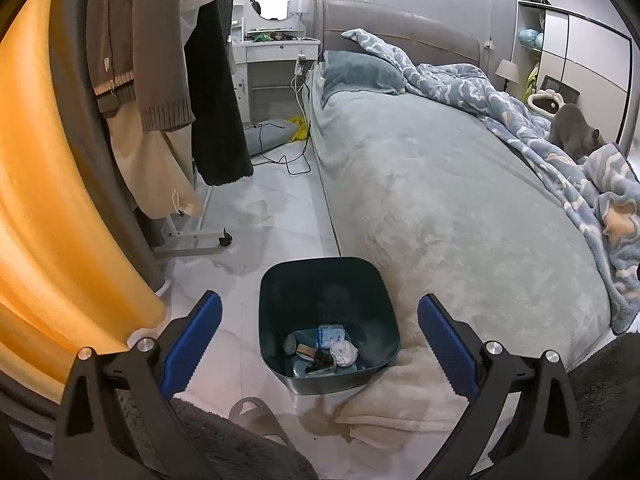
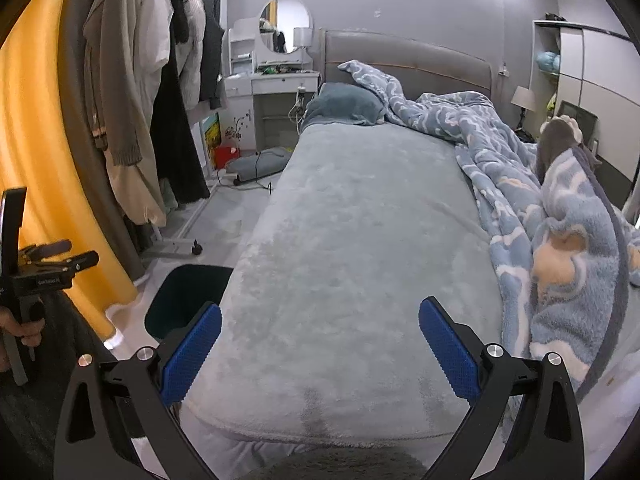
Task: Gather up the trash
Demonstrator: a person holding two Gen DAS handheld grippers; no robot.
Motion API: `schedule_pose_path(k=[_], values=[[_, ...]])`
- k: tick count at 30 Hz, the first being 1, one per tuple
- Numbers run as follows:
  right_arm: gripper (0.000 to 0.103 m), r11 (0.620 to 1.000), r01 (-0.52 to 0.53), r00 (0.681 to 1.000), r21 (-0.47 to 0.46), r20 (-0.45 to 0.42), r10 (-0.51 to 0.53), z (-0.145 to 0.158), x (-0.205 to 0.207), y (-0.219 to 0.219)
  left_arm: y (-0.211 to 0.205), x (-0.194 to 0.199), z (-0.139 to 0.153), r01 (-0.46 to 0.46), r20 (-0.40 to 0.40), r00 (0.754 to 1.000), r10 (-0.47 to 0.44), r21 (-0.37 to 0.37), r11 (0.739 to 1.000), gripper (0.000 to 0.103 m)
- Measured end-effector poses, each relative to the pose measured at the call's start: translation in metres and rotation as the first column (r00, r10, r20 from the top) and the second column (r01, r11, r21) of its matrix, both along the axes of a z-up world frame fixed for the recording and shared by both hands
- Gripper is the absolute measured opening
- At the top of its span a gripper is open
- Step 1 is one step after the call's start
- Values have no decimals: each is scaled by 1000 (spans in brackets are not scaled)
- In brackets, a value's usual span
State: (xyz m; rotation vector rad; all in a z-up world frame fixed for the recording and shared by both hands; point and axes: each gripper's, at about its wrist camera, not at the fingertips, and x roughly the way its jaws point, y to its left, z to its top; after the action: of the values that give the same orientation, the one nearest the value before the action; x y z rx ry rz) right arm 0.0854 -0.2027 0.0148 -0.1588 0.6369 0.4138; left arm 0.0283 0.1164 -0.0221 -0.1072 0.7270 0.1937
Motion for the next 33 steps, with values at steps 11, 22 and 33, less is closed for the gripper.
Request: schedule_pose_path(k=[11,22,33], values=[[100,997,-47,999,-61,-15,47,-5,-2,17,-2,0,-1,3,-4,1000,-3,-7,1000,100],[100,998,-57,998,-39,-42,55,-7,4,15,0,1,-2,0,3,1000,0,-41,999,100],[100,995,-64,997,-72,-49,61,-8,6,24,3,3,-1,8,1,1000,-8,-56,998,100]])
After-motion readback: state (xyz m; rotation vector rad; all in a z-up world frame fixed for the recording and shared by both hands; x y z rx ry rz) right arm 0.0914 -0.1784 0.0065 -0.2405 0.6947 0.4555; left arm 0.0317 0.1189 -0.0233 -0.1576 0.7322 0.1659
